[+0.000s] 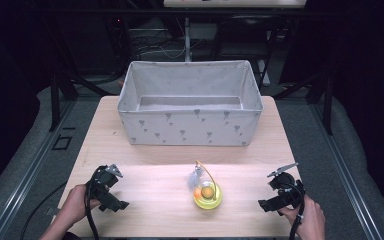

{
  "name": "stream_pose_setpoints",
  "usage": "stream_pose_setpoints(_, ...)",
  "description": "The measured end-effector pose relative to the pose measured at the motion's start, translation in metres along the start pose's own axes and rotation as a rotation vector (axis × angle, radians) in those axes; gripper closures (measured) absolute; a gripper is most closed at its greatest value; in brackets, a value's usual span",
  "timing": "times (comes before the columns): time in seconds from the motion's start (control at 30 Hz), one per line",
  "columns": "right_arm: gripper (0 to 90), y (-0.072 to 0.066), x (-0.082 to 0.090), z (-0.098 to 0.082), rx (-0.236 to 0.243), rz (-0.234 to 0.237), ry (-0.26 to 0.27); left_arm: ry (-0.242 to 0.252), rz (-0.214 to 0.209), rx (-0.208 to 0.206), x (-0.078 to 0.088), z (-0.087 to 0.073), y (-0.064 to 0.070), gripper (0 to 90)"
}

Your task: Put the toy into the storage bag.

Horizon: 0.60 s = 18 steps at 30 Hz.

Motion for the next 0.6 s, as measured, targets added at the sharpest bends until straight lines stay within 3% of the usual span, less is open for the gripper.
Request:
stream_pose_setpoints(0.03, 5.8, 0.0, 0.001, 0.0, 0.009, -0.016, -0.007, 0.001, -0.001, 0.0, 0.0, 0.0, 0.0, 0.1)
stream_pose_setpoints(0.2, 5.8, -0.003, 0.004, 0.0, 0.02, -0.002, -0.008, -0.002, -0.002, -0.001, -0.001, 0.0, 0.0, 0.1)
stream_pose_setpoints(0.47, 5.9, -0.017, 0.011, 0.005, 0.072, -0.021, 0.0, -0.004, -0.006, 0.003, -0.001, 0.0, 0.0, 0.1)
stream_pose_setpoints(0.6, 6.0, -0.023, 0.014, 0.008, 0.094, -0.003, 0.01, -0.001, -0.003, 0.0, 0.0, 0.0, 0.0, 0.1)
Point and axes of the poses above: each handheld gripper's, and its own axes: x roughly backward along the jaws, z roughly out of its top, y roughly to its right, the point moved 2 cm from there along -x, roughly forward along the jaws, and after that the axes turned 13 degrees about -y, right-handed, at the moved point
